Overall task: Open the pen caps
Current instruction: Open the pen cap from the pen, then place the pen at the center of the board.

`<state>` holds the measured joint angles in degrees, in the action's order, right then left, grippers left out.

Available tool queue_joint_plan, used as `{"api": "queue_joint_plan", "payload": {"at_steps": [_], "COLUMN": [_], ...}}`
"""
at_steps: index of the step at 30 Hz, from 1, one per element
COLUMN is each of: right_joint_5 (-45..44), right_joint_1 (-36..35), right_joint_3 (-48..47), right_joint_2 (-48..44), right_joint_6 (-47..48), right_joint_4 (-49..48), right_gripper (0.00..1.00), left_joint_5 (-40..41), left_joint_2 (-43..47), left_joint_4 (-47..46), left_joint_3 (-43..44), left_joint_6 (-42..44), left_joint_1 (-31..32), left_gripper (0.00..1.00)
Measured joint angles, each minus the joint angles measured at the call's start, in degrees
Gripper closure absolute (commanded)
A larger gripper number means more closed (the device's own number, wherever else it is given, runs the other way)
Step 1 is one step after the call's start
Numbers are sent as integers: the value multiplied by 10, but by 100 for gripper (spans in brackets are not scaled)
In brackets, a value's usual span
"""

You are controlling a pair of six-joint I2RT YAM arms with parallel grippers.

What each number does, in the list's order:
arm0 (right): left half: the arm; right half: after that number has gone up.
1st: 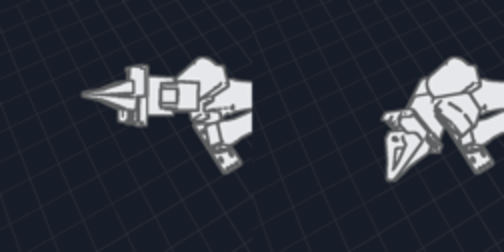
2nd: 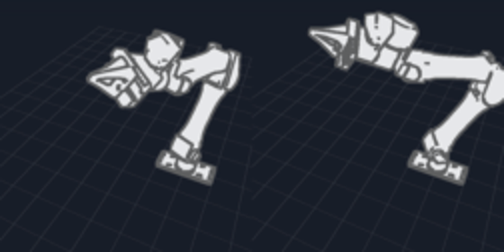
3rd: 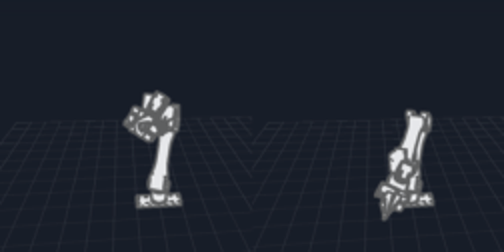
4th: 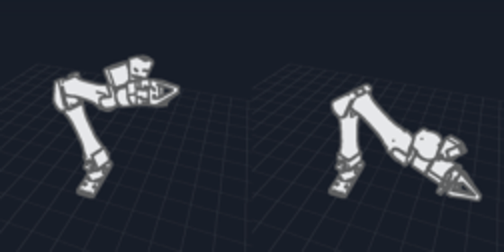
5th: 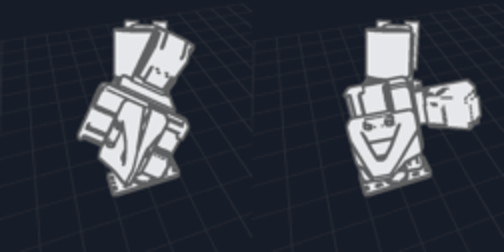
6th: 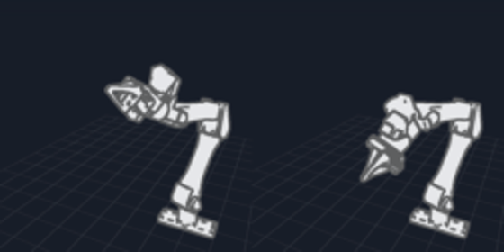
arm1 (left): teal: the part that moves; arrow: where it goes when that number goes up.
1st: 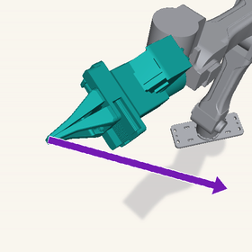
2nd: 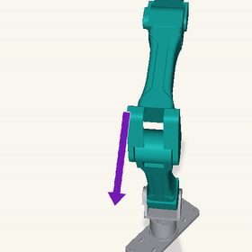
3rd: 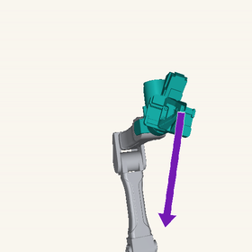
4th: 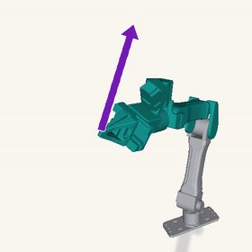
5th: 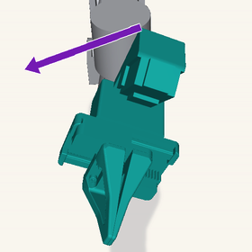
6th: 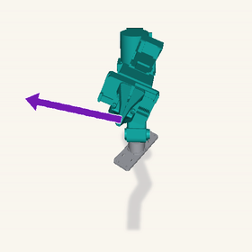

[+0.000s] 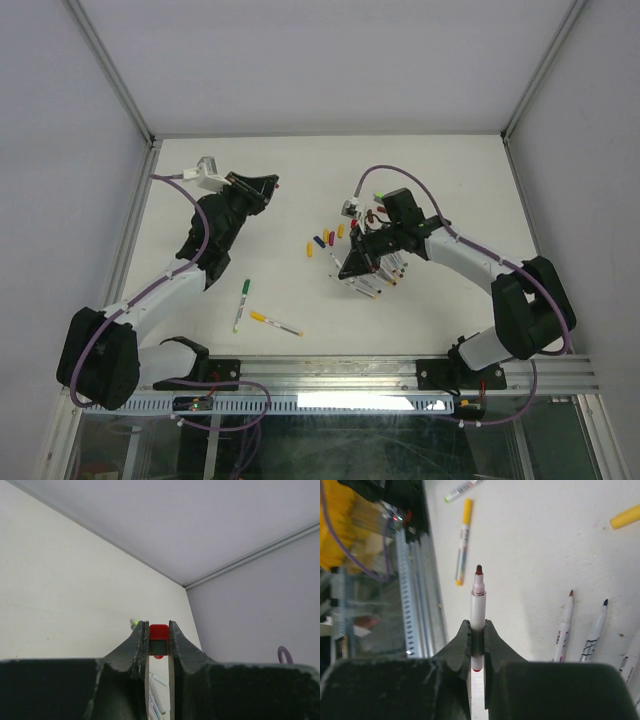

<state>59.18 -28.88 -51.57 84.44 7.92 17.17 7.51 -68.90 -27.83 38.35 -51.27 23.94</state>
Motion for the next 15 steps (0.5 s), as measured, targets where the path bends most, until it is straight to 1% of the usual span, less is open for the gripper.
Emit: {"api": "queue_joint_plan", "payload": {"at_steps": [4,6,10,15], "right_joint_5": [-94,-147,-236,-330], "right_joint_1": [-56,-84,-115,-148], "right_joint_3": [-28,-42,-60,-68], "right_joint_2": [21,31,56,98], "right_joint_6": [75,102,131,145], "right_joint_4": [83,116,161,189], "right_gripper": [100,100,100,99], "left_joint_5": [-12,-22,-25,-26], "left_joint_2": [27,50,75,83], "left_joint_4": [13,30,101,189], "left_joint_3": [-24,-56,-103,-127], "left_joint_6": [3,4,-6,-35], "left_joint_1": [1,1,1,1], "left_gripper": [100,100,100,100]}}
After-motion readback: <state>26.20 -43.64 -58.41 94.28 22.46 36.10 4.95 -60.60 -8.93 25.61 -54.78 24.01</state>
